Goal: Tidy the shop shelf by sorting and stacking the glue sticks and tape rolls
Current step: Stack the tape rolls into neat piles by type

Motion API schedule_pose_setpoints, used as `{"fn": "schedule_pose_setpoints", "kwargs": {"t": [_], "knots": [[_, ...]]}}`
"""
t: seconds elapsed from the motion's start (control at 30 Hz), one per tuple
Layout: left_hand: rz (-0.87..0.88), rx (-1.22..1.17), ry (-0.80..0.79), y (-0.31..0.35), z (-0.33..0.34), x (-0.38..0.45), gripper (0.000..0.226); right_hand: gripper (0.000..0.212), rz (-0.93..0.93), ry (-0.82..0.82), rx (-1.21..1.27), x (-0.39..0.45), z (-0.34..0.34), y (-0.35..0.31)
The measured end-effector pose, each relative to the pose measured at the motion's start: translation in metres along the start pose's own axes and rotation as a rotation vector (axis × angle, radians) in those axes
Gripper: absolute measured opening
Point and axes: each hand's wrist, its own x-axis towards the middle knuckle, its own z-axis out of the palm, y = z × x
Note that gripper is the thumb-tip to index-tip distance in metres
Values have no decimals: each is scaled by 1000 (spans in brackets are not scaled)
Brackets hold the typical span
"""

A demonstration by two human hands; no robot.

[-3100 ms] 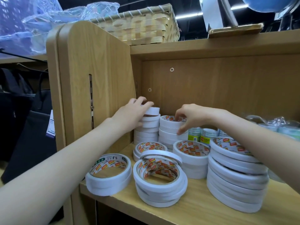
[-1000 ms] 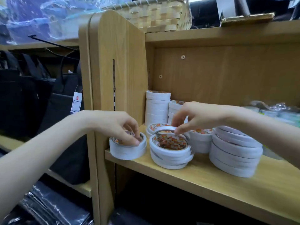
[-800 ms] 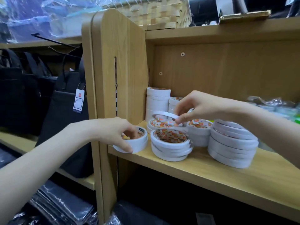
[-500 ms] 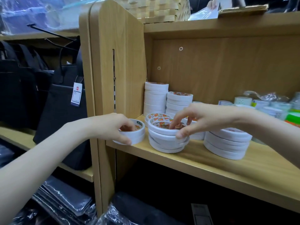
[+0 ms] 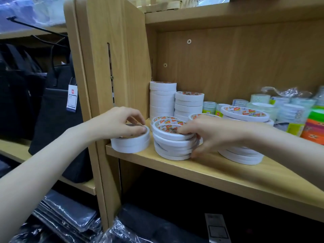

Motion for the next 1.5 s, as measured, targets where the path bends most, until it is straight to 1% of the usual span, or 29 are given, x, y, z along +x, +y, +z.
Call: {"fn": "schedule_pose_setpoints", "kwargs": {"t": [0.13,0.2,0.23,0.37,0.47,0.53,0.6,0.67,0.7,0.73,0.8,0.87,0.97,1.07,1.2,1.3,1.37,1.43,1.5], "knots": [[-34,30,52,-1,3,7,18,41,-5,83,110,5,-8,8],[-51,51,77,0,3,9,18,30,9,134,191,9,-23,14],[-60,53,89,0,3,10,16,26,21,163,195,12,-31,17],[-85,70,85,1,5,16,12,26,74,236,107,29,-56,30],[-107,84,89,2,6,21,16,41,144,174,-25,49,-57,36],[-133,88,78,2,8,24,19,44,156,104,-105,67,-49,39],[-155,90,76,2,10,26,22,43,161,18,-141,83,-37,41],[-178,89,88,1,11,27,28,33,180,-84,-178,92,-29,42],[-188,82,95,0,12,28,31,31,187,-118,-188,94,-27,42],[-192,72,99,0,13,30,33,40,199,-142,-183,94,-27,42],[-192,61,96,-1,16,31,34,66,208,-161,-210,92,-29,45],[-186,53,107,-2,20,32,30,85,199,-190,-364,90,-29,48],[-188,0,150,-5,25,31,26,95,164,-188,-558,94,-26,51],[-199,-20,218,-6,27,31,29,98,84,-161,-562,108,-23,50],[-263,-28,291,-6,26,31,28,95,55,-28,-508,129,-12,43],[-253,94,288,-7,22,29,24,95,67,-31,-486,133,-12,43],[-268,127,285,-6,20,28,25,87,72,-27,-434,128,-17,48],[-254,153,337,-7,18,29,24,77,58,-10,-384,123,-23,55],[-237,135,363,-6,17,33,33,58,42,-4,-347,121,-25,58]]}}
